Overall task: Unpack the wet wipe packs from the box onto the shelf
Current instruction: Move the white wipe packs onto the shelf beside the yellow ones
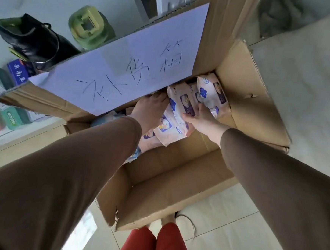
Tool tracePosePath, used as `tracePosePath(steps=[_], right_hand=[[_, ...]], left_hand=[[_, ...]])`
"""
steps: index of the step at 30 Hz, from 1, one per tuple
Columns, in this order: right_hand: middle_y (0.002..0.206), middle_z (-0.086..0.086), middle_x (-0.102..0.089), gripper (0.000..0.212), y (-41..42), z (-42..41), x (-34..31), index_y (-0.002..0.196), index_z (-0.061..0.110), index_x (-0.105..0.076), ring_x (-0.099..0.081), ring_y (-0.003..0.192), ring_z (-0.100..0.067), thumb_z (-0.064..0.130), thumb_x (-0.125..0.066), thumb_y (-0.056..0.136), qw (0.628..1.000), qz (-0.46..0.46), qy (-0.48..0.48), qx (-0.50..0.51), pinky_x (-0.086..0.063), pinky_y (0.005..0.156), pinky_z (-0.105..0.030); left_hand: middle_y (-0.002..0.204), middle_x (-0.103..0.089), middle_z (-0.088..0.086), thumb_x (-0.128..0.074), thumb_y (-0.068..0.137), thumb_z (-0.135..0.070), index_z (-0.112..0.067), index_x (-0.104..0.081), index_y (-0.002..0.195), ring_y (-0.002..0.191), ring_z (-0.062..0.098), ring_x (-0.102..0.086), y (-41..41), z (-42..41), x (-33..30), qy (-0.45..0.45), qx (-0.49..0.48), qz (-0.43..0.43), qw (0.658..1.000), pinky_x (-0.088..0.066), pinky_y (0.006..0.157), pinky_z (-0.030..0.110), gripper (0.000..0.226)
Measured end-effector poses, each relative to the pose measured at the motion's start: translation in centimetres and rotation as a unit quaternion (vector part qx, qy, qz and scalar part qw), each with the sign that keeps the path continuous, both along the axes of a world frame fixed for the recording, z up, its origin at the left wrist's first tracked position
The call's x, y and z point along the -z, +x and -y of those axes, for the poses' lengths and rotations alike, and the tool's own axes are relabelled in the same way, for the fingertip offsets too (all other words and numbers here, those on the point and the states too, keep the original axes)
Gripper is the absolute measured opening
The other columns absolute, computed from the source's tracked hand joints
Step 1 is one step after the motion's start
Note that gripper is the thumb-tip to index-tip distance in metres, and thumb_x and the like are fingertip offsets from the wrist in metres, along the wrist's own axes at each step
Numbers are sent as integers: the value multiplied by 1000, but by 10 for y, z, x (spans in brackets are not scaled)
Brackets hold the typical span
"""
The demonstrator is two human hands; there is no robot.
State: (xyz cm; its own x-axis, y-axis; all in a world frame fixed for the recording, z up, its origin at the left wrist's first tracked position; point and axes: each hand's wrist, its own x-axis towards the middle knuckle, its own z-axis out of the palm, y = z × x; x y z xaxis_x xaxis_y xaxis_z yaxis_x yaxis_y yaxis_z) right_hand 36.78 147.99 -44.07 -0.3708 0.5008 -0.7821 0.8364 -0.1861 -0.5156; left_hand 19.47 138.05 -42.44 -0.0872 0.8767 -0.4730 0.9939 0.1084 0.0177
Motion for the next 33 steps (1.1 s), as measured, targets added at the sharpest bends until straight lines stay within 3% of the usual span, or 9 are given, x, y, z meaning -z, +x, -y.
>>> tracePosePath(steps=[4, 7, 10, 13, 14, 16, 19, 26, 33], right_hand=[[119, 1, -59, 90, -1, 3, 18, 127, 19, -46, -63, 105, -23, 62, -81, 57, 1000, 6, 19, 21, -57, 84, -38], [118, 4, -61, 100, -2, -1, 21, 128, 21, -45, -60, 108, -19, 60, -89, 47, 999, 19, 20, 30, -49, 99, -37], [109, 3, -67, 64, -1, -3, 12, 116, 19, -60, -63, 103, -16, 32, -93, 63, 996, 9, -35, 80, -49, 93, -26], [93, 0, -70, 32, 6, 2, -14, 97, 15, -65, -66, 80, -11, 16, -87, 74, 986, -26, -101, 133, -53, 61, -14], [96, -2, -72, 33, 9, 6, -26, 98, 15, -65, -68, 81, -13, 16, -87, 73, 982, -31, -124, 141, -55, 63, -17], [105, -4, -74, 46, 15, 15, -49, 108, 16, -67, -71, 93, -20, 23, -90, 69, 978, -35, -149, 145, -59, 85, -33], [106, 0, -74, 53, 19, 31, -98, 114, 20, -68, -70, 98, -20, 36, -89, 68, 986, -45, -104, 118, -54, 94, -38], [114, 1, -74, 53, 5, 76, -274, 125, 22, -60, -70, 105, -19, 21, -84, 77, 977, -143, -111, 109, -53, 96, -39], [103, -5, -77, 28, -78, 139, -452, 113, 18, -68, -72, 99, -26, 31, -72, 88, 957, -242, -93, 131, -56, 90, -40]], left_hand=[[140, -48, 1, -70, 80, -51, -16, -42, 140, 131, 24, -40, -2, -3, 10, 8, 56, -54, 997, -43, 99, 36, 75], [135, -56, 1, -71, 76, -56, -19, -51, 133, 127, 23, -47, 0, 0, 7, 1, 86, -82, 993, -40, 104, 36, 71], [115, -67, -6, -69, 78, -57, -29, -64, 119, 119, 19, -54, 4, 9, -5, -24, 82, -84, 993, -39, 97, 34, 50], [107, -69, -6, -71, 77, -53, -34, -68, 113, 111, 20, -60, 9, 28, -26, -65, 36, -56, 996, -44, 90, 34, 40], [104, -69, -6, -70, 79, -51, -33, -69, 110, 107, 20, -61, 10, 36, -35, -69, 19, -47, 996, -45, 85, 32, 36], [103, -68, -5, -66, 84, -47, -30, -67, 107, 102, 21, -64, 12, 53, -59, -81, -16, -29, 996, -42, 74, 29, 29], [104, -65, -4, -63, 86, -52, -30, -61, 112, 99, 21, -64, 11, 80, -109, -91, -50, -9, 995, -43, 70, 30, 34], [103, -64, -7, -61, 85, -58, -32, -56, 108, 97, 18, -62, -12, 146, -275, -62, -156, 52, 985, -39, 67, 30, 35], [98, -66, -5, -63, 82, -63, -33, -58, 104, 97, 21, -62, -94, 243, -453, 47, -243, 50, 968, -42, 69, 31, 38]])
